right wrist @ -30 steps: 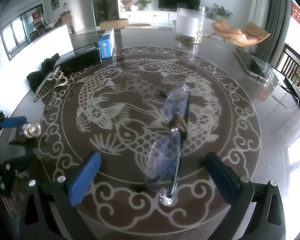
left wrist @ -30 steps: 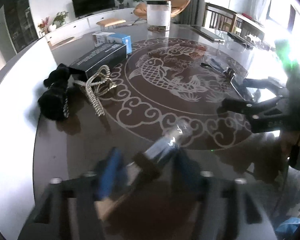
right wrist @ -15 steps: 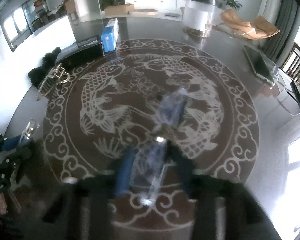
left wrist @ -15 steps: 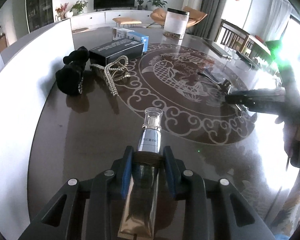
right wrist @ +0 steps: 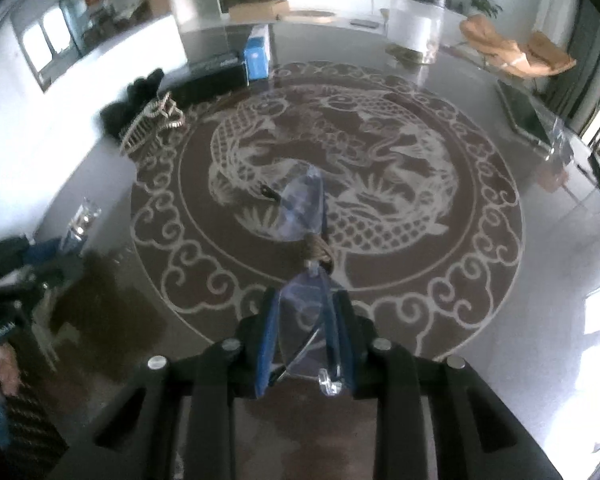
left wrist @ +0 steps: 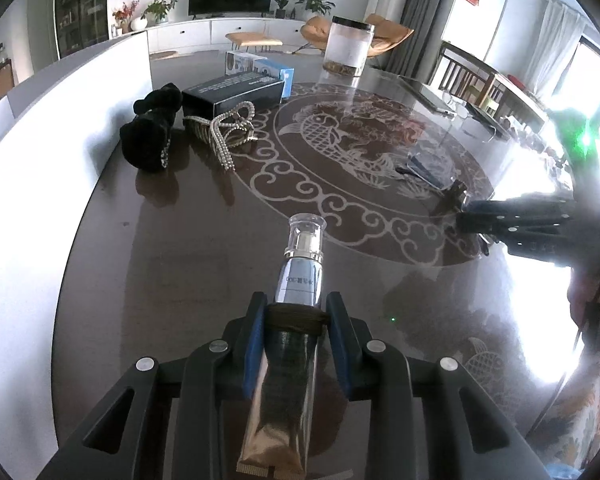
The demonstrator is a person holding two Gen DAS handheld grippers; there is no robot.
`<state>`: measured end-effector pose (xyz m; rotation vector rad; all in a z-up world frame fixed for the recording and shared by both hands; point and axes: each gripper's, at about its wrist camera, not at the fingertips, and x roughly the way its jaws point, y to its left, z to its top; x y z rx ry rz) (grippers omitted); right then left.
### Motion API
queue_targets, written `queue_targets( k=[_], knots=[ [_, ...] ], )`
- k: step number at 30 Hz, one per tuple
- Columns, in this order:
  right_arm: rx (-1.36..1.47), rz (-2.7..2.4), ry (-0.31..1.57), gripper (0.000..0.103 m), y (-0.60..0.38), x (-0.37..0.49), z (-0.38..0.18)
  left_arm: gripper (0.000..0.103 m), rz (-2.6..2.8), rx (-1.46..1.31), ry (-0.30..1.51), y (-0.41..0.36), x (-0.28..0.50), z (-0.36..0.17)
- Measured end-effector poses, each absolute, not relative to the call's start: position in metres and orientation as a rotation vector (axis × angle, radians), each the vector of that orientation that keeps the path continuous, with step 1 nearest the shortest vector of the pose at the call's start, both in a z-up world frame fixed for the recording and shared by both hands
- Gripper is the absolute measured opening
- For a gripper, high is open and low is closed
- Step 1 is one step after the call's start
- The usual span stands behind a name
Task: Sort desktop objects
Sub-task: 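Carry the bottle and eyeglasses into the bin and open both tools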
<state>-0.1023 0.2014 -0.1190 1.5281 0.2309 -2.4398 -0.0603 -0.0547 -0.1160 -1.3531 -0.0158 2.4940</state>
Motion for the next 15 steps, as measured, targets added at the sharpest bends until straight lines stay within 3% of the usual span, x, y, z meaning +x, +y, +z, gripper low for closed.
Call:
queue_targets(
  k=[5,8,9,10,15],
  knots=[
    [1.509,-2.462,0.288,0.039,0.194,-0.113,-0.119,0.03,2.495,-1.352,-0.029,-0.055,-0.062,-0.116],
    [1.51,-2.455,0.262,0.04,0.194,-0.124,-0.123,0.03,2.495,-1.358,-0.035,-0.057,-0.063,-0.117],
    [1.504,-2.456,0.234,0.038,0.195,-0.125,-0.124,0.03,2.497,-1.356,-0.039,-0.057,-0.063,-0.117],
    [1.507,-2.465,0.217,0.023,0.196,-0.126,-0.123,0.03,2.501,-1.351,-0.045,-0.059,-0.062,-0.115],
    [1.472,-2.459,0.146,0.021,0.198,-0.115,-0.109,0.03,2.523,-1.309,-0.091,-0.067,-0.057,-0.099]
  ],
)
